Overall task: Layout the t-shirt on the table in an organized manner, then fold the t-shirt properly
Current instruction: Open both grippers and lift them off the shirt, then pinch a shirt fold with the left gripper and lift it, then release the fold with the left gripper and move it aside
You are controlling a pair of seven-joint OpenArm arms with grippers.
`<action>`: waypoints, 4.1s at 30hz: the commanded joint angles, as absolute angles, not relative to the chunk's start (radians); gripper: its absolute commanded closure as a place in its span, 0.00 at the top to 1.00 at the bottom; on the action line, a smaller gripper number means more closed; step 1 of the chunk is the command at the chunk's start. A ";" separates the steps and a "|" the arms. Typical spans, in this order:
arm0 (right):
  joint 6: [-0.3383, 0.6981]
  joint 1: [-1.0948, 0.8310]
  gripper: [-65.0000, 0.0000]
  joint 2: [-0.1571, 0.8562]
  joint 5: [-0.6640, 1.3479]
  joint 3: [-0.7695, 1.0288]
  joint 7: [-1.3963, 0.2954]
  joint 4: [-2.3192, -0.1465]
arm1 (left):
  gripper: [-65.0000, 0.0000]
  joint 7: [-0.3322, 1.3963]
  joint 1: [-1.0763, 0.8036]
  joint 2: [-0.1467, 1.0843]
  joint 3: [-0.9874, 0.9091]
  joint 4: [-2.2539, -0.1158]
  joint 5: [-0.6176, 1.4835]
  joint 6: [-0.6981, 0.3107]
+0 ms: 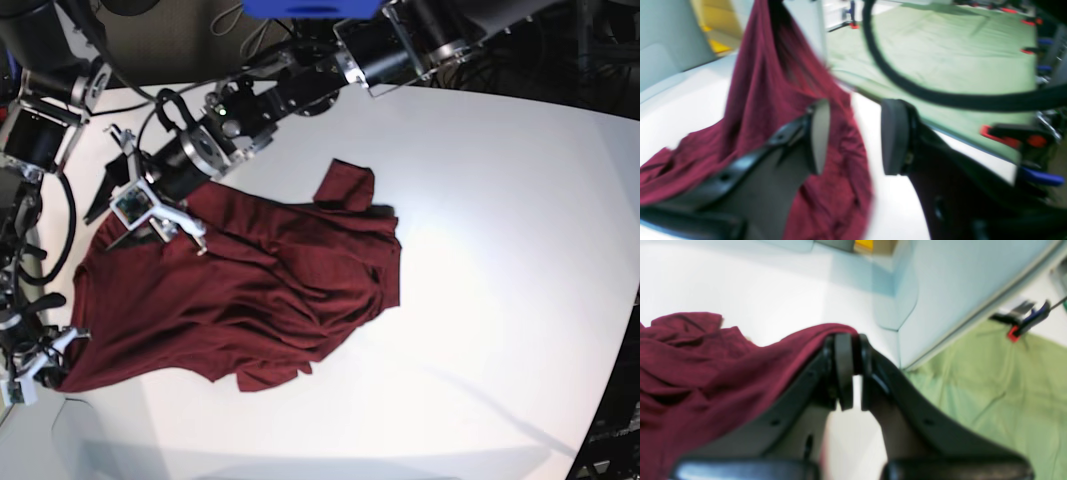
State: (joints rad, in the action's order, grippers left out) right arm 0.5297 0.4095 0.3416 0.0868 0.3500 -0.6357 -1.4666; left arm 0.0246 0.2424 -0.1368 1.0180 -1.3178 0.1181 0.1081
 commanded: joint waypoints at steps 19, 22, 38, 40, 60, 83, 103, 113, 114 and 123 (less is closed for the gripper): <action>0.521 0.283 0.61 0.335 0.107 0.400 -0.607 -1.527 | 0.41 0.002 0.088 -0.044 0.559 -1.554 0.116 0.113; 0.524 0.269 0.64 0.286 0.105 0.490 -0.610 -1.601 | 0.41 0.002 0.036 -0.022 0.473 -1.567 0.117 0.113; 0.591 -0.153 0.65 0.031 0.104 0.446 -0.602 -1.931 | 0.41 0.001 -0.209 -0.005 0.228 -1.681 0.117 0.113; 0.591 -0.177 0.65 0.012 0.105 0.440 -0.602 -1.928 | 0.41 0.001 -0.223 -0.008 0.214 -1.675 0.117 0.113; 0.593 -0.302 0.64 -0.007 0.102 0.271 -0.602 -1.926 | 0.41 0.001 -0.160 -0.016 0.073 -1.534 0.216 0.113; 0.593 -0.317 0.64 -0.005 0.101 0.274 -0.602 -1.926 | 0.07 0.001 -0.045 -0.012 0.165 -1.330 0.269 0.108; 0.593 -0.292 0.64 0.038 0.101 0.280 -0.602 -1.926 | 0.00 0.002 -0.277 0.044 0.337 -1.903 0.269 0.111; 0.593 -0.251 0.64 0.050 0.105 0.456 -0.602 -1.925 | 0.00 0.002 -0.349 0.182 0.611 -1.919 0.260 0.113; 0.593 -0.249 0.64 0.050 0.105 0.466 -0.602 -1.925 | 0.00 0.002 -0.349 0.197 0.615 -1.917 0.260 0.113; 0.593 -0.236 0.64 0.044 0.107 0.501 -0.602 -1.925 | 0.04 0.002 -0.354 0.332 0.624 -1.879 0.269 0.113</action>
State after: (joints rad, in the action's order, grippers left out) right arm 0.5941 -0.2417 0.0345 0.0914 0.4984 -0.6273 -1.9091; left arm 0.0292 -0.3515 0.3305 0.6205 -1.8557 0.2684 0.1196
